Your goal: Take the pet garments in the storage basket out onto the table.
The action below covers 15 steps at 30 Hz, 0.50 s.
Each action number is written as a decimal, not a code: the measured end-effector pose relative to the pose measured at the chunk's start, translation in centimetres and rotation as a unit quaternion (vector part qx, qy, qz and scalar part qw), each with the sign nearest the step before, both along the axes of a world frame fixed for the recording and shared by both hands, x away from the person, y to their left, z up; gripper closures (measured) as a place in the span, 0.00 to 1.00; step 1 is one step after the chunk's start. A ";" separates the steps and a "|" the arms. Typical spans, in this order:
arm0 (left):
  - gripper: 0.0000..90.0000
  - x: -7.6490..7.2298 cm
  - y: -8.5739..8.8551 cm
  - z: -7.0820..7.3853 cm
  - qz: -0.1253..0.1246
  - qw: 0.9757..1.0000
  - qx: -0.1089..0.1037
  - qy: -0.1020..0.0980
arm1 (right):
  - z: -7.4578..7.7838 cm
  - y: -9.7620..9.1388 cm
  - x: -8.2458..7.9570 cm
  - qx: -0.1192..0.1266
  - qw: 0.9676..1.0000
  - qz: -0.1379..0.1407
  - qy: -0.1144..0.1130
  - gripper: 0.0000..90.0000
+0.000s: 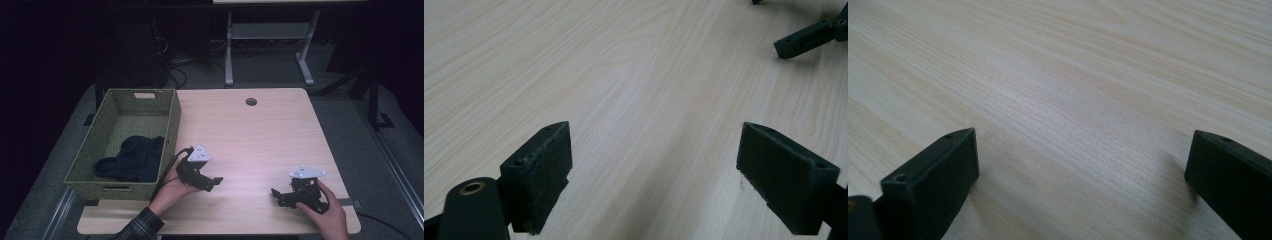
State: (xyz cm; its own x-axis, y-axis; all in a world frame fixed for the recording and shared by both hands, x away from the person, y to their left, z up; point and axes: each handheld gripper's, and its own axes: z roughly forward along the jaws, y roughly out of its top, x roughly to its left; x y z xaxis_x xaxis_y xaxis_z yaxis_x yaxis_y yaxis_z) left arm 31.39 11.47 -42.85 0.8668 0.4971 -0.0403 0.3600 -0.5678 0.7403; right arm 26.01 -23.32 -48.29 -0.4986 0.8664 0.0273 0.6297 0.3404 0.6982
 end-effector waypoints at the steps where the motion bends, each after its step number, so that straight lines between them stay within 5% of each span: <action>1: 0.16 0.0 0.0 0.1 0.000 1.000 0.000 0.000 | 0.0 0.0 0.0 0.000 1.000 0.001 0.000 0.01; 15: 0.16 0.1 0.1 1.4 0.002 1.000 -0.007 -0.005 | 0.0 0.0 0.0 0.000 1.000 0.000 0.000 0.01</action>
